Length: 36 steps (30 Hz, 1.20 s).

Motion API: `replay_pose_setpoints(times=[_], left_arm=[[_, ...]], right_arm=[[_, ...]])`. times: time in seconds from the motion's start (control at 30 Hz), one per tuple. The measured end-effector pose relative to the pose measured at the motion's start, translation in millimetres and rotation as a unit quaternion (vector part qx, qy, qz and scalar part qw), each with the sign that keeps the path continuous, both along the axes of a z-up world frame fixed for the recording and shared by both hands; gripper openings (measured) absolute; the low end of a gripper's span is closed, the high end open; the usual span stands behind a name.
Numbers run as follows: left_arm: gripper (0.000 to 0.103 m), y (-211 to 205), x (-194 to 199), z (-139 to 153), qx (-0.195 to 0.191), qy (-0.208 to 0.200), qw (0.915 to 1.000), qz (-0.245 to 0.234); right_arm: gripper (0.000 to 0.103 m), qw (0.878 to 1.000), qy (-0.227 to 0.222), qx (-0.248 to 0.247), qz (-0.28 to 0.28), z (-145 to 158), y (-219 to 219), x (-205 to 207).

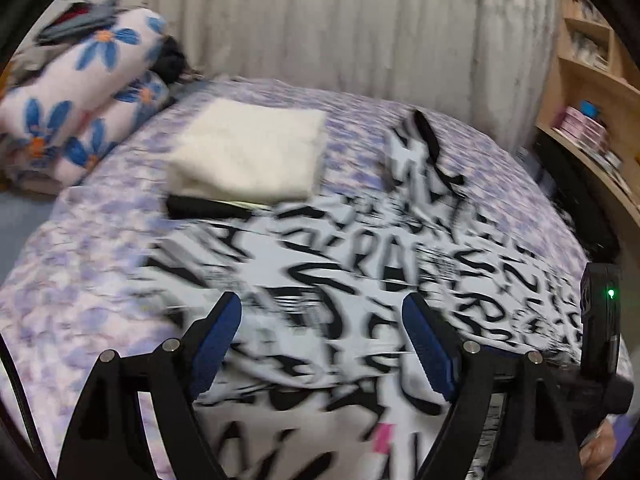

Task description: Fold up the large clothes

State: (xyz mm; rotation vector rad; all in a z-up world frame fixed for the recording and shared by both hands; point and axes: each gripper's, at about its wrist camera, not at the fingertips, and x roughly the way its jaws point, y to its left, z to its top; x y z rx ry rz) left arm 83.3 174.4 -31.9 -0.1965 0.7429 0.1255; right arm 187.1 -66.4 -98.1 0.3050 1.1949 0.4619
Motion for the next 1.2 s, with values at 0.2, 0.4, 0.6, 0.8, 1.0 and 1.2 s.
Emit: replay_pose_setpoints(times=[0.2,0.4,0.6,0.8,1.0,1.2], left_arm=[[0.082,44,-29,-6,-0.004,0.006,0.9979,0.064],[0.082,63,-44,-23,0.003,0.024,0.9965,0.08],[0.082,66,-46,-39,0.01,0.044,0.9952,0.087],[0.082,61,-39,-51,0.006,0.053,0.9953,0.08],[0.082,43,-30,-65,0.015,0.07,0.996,0.054],[0.082,39,-14,-78,0.017,0.099,0.9944,0.032]], right_arm=[[0.074,0.996,0.075,0.042,0.012,-37,27,25],[0.074,0.994,0.083,0.058,0.026,-55,62,43],[0.004,0.997,-0.033,0.011,0.074,6,82,44],[0.004,0.974,-0.226,-0.026,-0.004,128,12,30],[0.004,0.97,-0.2,-0.119,-0.064,108,-55,36],[0.023,0.98,-0.019,-0.174,-0.094,3,-104,40]])
